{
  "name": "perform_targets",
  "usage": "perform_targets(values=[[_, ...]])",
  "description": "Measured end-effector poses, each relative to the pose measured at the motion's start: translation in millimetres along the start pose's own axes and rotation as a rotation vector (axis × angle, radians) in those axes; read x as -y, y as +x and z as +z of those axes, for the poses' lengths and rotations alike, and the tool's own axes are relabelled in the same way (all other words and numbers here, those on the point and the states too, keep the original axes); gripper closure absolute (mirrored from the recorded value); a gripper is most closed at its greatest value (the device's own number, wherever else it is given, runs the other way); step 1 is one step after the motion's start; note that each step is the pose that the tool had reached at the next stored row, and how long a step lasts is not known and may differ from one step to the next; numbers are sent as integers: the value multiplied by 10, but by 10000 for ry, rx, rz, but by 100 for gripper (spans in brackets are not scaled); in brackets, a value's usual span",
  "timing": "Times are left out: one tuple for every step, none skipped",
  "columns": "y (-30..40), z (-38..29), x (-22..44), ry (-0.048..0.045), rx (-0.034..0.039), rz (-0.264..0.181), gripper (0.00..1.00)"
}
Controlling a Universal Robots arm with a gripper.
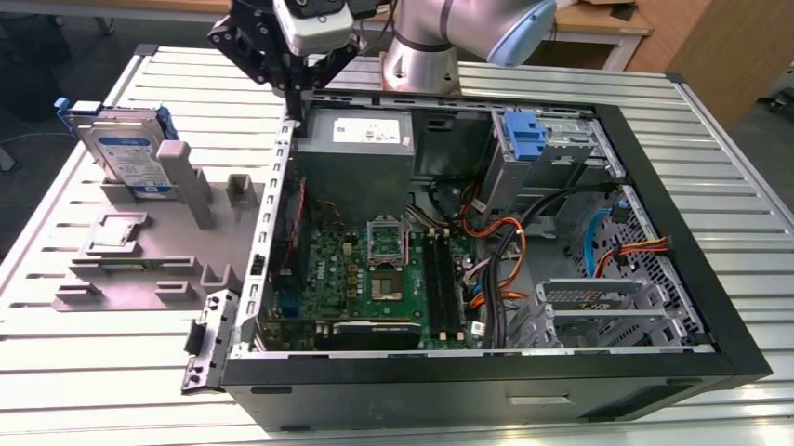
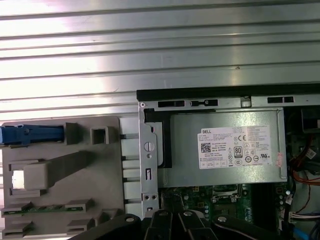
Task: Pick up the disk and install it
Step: 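Reach for the disk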
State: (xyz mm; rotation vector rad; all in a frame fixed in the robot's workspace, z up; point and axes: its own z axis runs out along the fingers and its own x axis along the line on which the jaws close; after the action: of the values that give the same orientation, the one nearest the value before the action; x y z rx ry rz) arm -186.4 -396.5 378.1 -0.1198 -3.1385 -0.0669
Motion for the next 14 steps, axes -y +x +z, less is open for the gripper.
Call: perform_targets(values=[[4,1,0,1,-2,0,90],[8,2,1,0,-4,1,90],[12,3,1,0,-6,1,90],[16,4,2,1,-9,1,90],[21,5,2,0,-10,1,90],[25,6,2,1,-13,1,90],[29,7,2,1,-14,1,90],[33,8,3,1,-16,2,90],[36,9,3,2,-20,0,90],[39,10,3,2,-22,1,90],[43,11,4,1,-22,1,90],[47,12,4,1,-23,1,90],[51,13,4,1,-23,1,90],[56,14,5,1,-23,1,90]])
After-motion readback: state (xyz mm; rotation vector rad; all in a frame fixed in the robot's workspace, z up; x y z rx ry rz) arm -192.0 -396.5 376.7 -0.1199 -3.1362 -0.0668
